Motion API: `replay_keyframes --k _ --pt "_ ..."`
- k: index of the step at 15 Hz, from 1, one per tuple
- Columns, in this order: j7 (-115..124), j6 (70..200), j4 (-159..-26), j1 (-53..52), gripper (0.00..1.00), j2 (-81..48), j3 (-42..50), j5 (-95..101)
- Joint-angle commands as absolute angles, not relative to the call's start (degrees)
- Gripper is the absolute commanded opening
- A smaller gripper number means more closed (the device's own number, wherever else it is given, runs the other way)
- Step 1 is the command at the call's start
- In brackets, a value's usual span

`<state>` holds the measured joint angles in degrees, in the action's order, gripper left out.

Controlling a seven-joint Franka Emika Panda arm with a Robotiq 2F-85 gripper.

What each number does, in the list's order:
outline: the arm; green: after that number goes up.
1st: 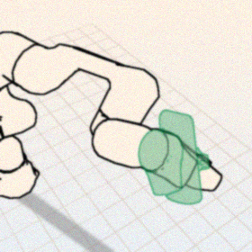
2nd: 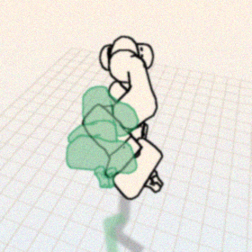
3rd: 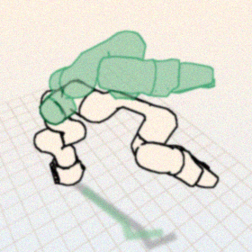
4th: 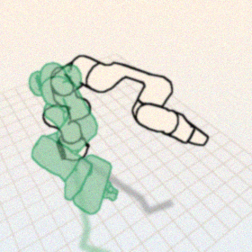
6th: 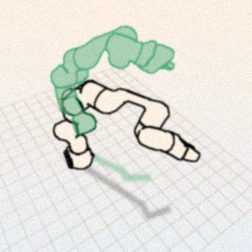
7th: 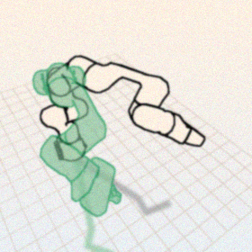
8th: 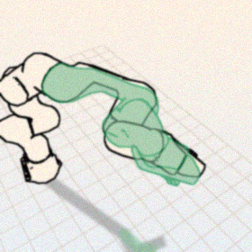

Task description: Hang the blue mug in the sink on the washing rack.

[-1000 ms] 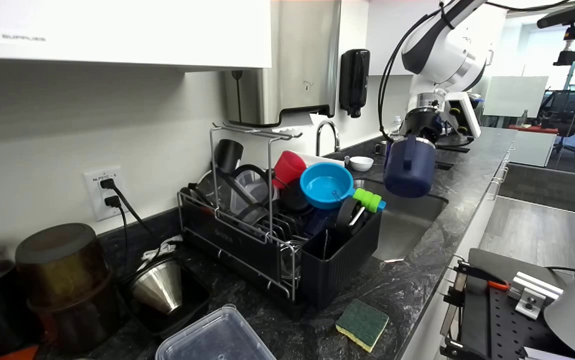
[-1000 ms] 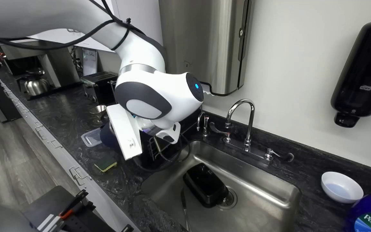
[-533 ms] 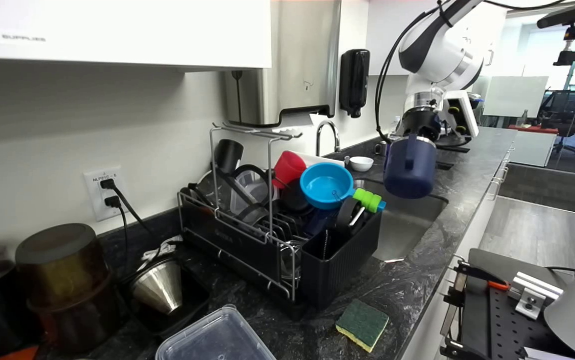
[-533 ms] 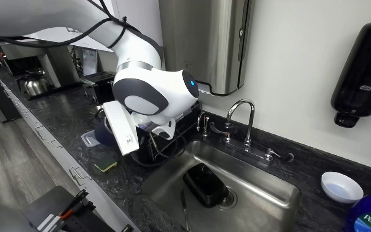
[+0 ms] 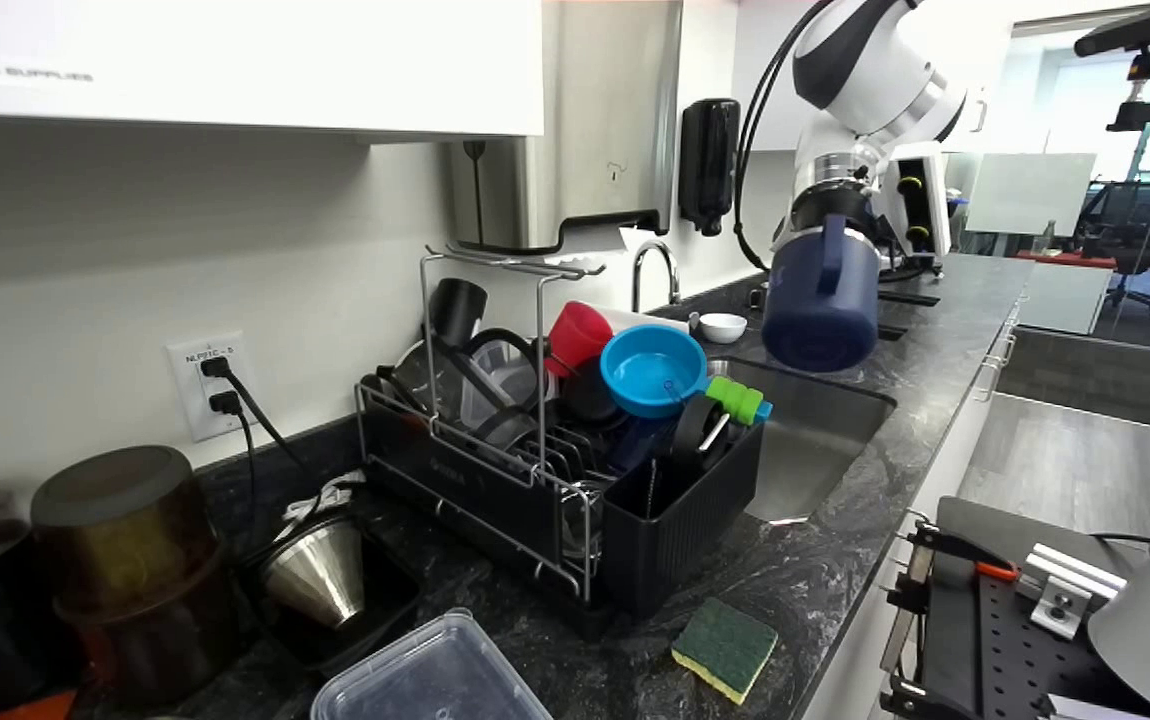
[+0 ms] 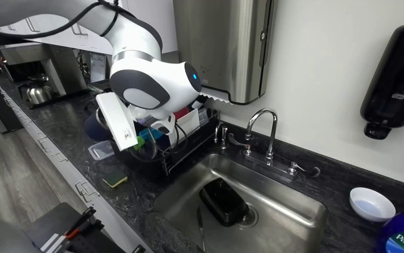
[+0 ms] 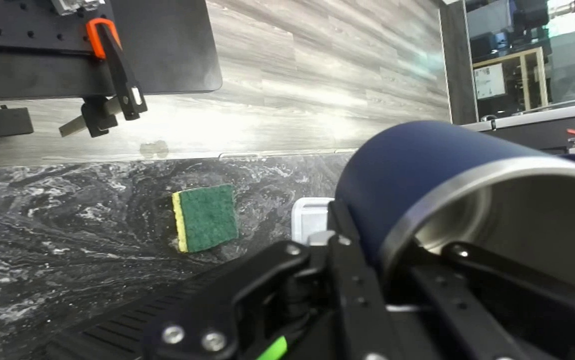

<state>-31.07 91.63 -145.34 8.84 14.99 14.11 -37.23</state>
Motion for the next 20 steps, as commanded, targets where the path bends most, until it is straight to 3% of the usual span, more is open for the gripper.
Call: replay_keyframes --k 1,20 --pt "-29.5 90.6 -146.7 8.5 0.02 17.3 13.3 -40.8" --pt "-23.3 105.2 -153.1 3.1 0.02 19.9 2.8 -57.3"
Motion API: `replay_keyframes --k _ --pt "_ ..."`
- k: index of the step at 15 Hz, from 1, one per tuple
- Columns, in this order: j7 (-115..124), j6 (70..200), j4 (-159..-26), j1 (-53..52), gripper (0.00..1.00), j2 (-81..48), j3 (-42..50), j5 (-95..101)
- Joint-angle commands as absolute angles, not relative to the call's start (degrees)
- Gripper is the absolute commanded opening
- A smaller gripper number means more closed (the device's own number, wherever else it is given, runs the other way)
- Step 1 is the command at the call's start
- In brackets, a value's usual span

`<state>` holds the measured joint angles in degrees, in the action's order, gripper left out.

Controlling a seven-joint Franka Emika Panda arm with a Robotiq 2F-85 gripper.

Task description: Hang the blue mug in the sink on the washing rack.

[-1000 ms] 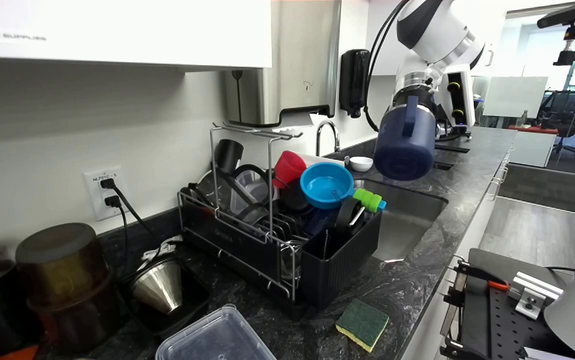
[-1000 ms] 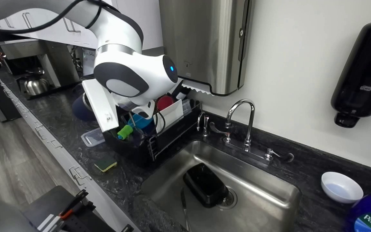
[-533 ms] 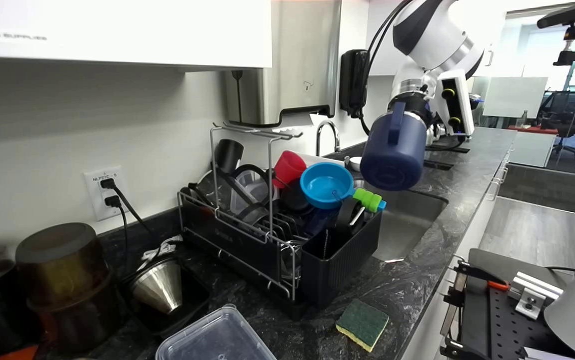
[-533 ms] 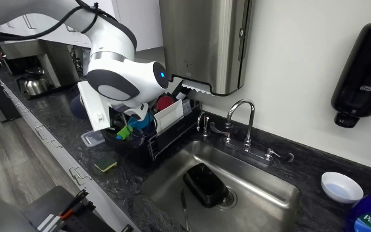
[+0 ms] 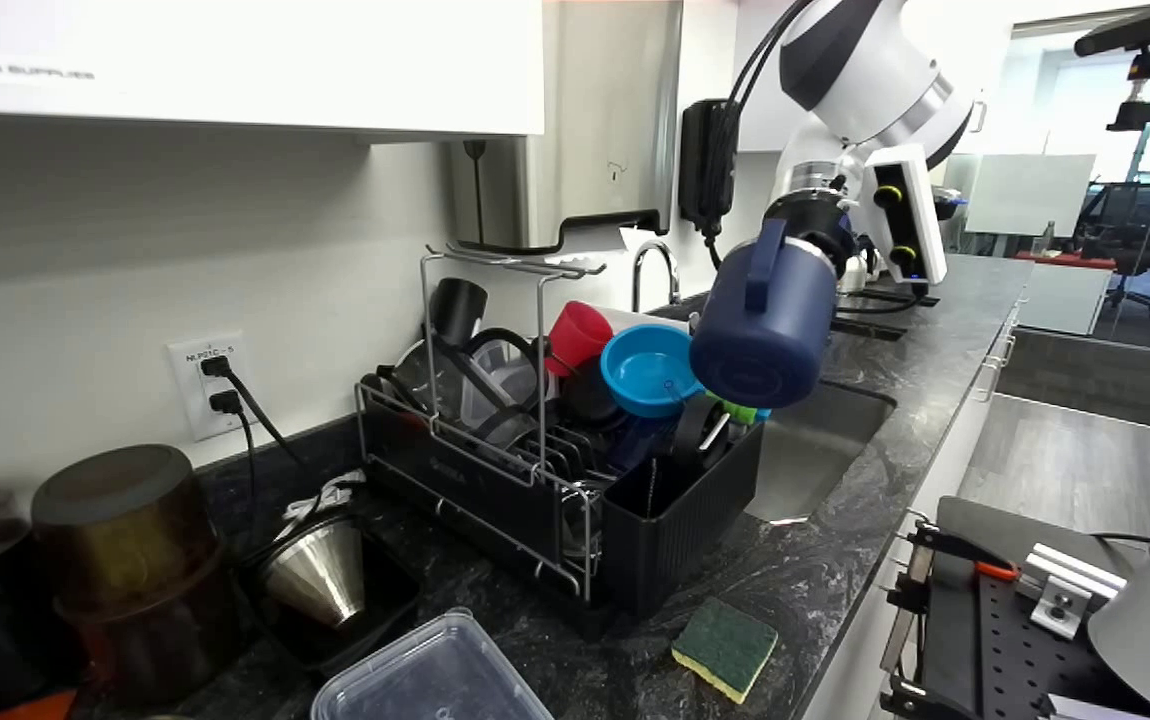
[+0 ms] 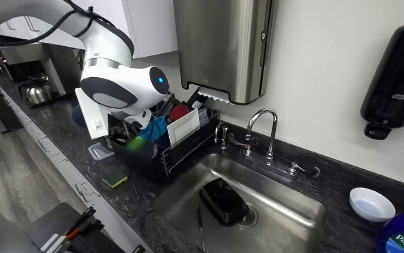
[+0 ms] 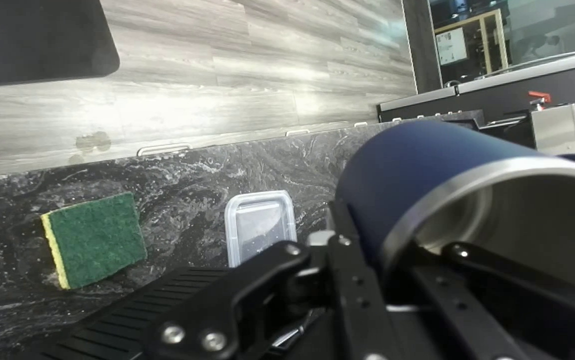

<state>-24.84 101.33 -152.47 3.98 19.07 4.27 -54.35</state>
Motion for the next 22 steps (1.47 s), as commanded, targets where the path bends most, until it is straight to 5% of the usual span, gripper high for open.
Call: replay_keyframes --k 1,22 --pt "-23.1 106.7 -152.8 2.8 0.02 19.5 2.3 -58.1" --pt "-23.3 121.1 -140.6 -0.8 0.02 4.6 0.4 -63.2"
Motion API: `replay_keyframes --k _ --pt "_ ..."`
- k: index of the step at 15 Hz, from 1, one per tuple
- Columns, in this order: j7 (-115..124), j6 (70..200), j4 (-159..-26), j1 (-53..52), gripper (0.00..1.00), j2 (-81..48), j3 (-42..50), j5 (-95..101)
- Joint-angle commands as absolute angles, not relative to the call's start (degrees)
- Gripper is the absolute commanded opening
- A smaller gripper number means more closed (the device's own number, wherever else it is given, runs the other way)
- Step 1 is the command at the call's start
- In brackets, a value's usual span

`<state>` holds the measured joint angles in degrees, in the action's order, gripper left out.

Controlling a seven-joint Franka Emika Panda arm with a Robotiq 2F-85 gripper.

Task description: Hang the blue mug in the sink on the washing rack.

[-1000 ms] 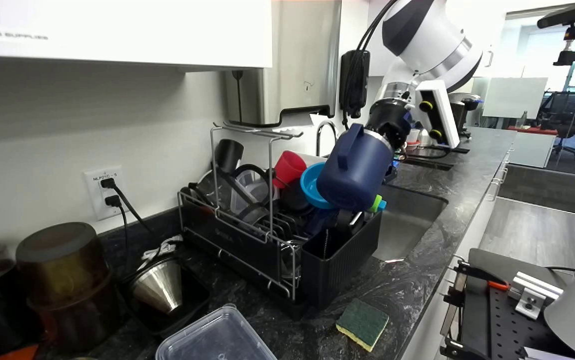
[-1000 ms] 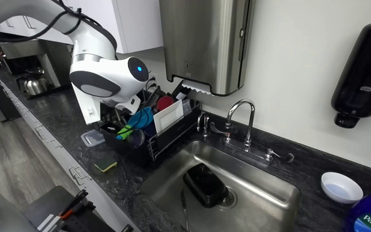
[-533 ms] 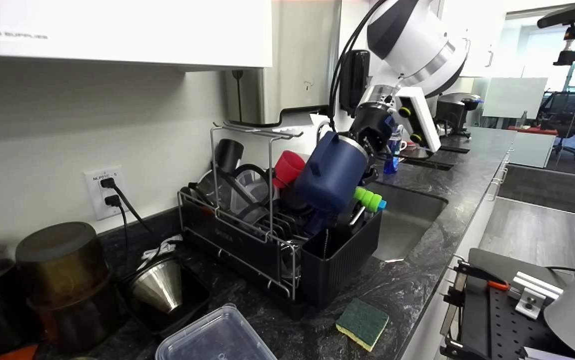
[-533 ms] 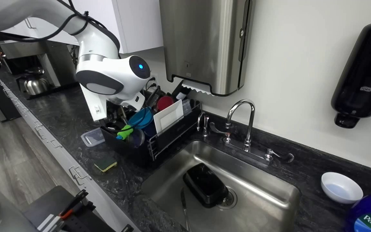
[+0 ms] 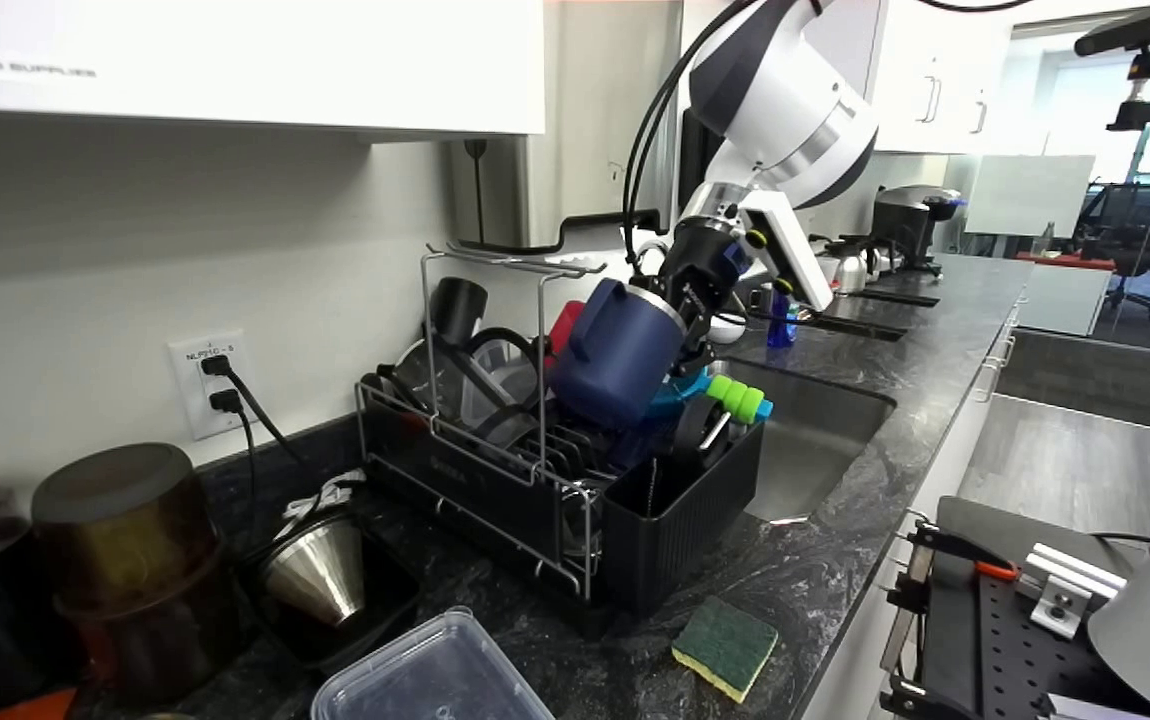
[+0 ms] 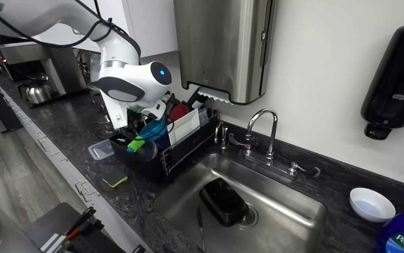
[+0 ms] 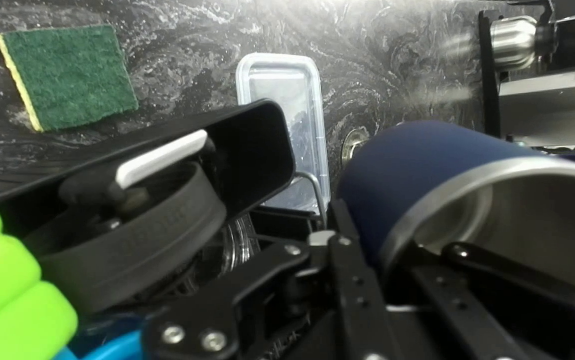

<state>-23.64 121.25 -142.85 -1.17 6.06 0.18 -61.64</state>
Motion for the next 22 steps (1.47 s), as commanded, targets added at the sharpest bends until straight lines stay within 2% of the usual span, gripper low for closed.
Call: replay_keyframes --k 1,10,22 --pt "-23.3 120.7 -140.0 -0.5 0.02 4.5 0.8 -63.2" --pt "-22.4 117.5 -138.5 2.5 0.02 6.2 4.7 -62.4" --pt "-21.1 112.4 -140.6 3.6 0.02 5.0 5.5 -60.8"
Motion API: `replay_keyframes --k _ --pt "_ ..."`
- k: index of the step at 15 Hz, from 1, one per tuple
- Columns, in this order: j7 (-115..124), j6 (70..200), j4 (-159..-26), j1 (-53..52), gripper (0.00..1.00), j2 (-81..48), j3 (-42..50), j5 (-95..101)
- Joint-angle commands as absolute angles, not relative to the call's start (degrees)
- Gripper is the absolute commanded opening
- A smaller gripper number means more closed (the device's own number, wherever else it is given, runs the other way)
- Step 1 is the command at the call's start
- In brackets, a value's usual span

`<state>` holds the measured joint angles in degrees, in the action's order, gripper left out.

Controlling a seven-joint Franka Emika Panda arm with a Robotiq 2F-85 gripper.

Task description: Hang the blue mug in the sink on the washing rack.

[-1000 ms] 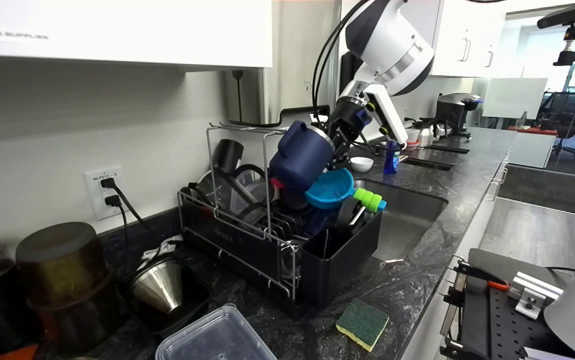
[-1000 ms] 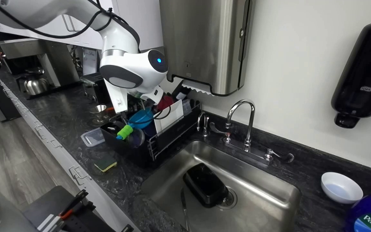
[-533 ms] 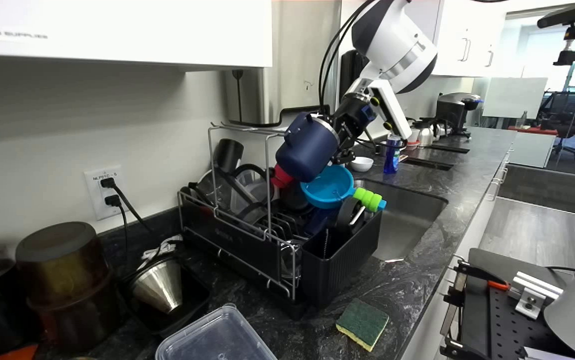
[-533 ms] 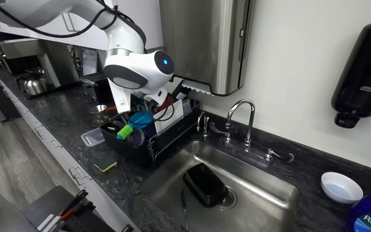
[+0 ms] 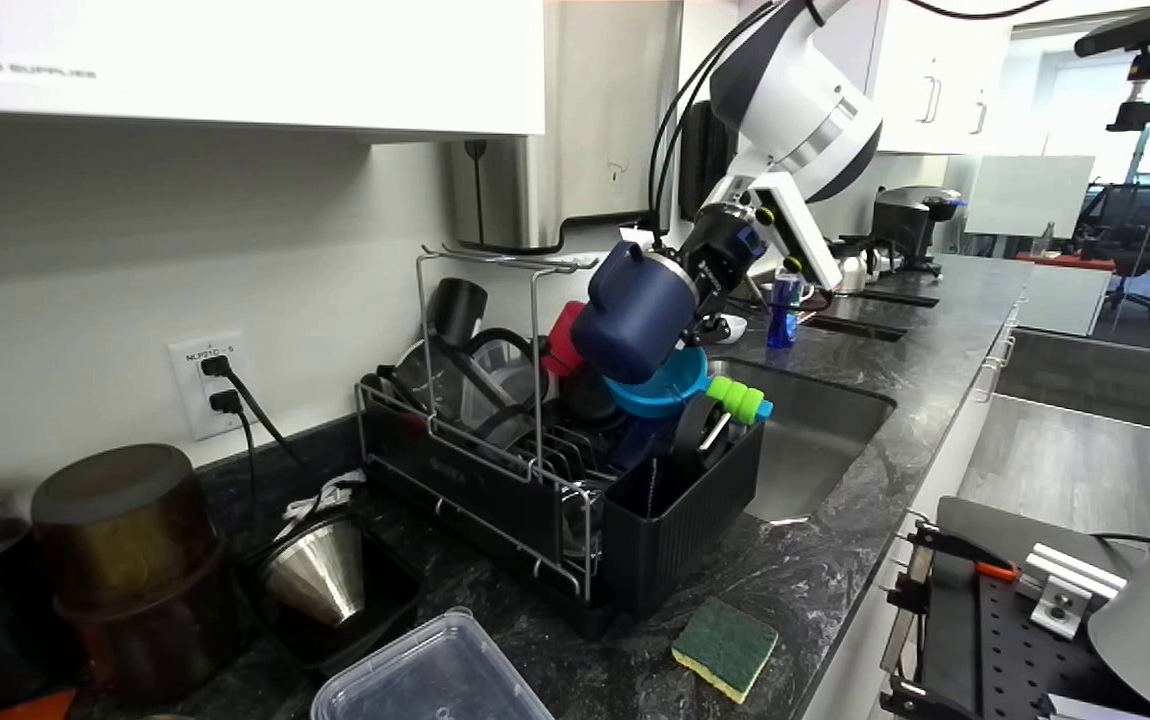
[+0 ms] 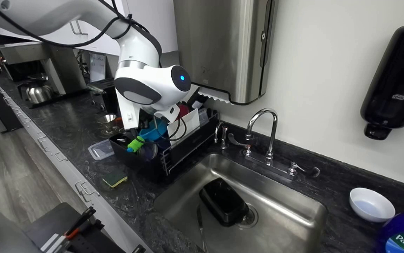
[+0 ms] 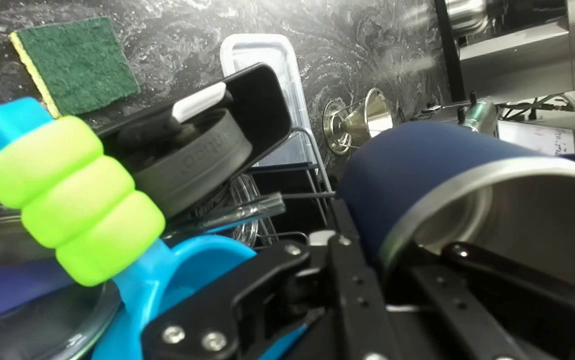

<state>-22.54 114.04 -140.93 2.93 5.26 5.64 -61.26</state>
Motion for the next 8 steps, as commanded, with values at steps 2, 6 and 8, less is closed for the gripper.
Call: replay_keyframes --k 2,6,8 --pt "-20.9 112.5 -140.5 3.4 0.02 5.0 5.2 -60.8" --pt "-20.5 112.2 -140.5 2.9 0.02 5.6 4.5 -60.8" --pt "-20.4 112.0 -140.3 2.7 0.02 5.8 4.2 -60.8"
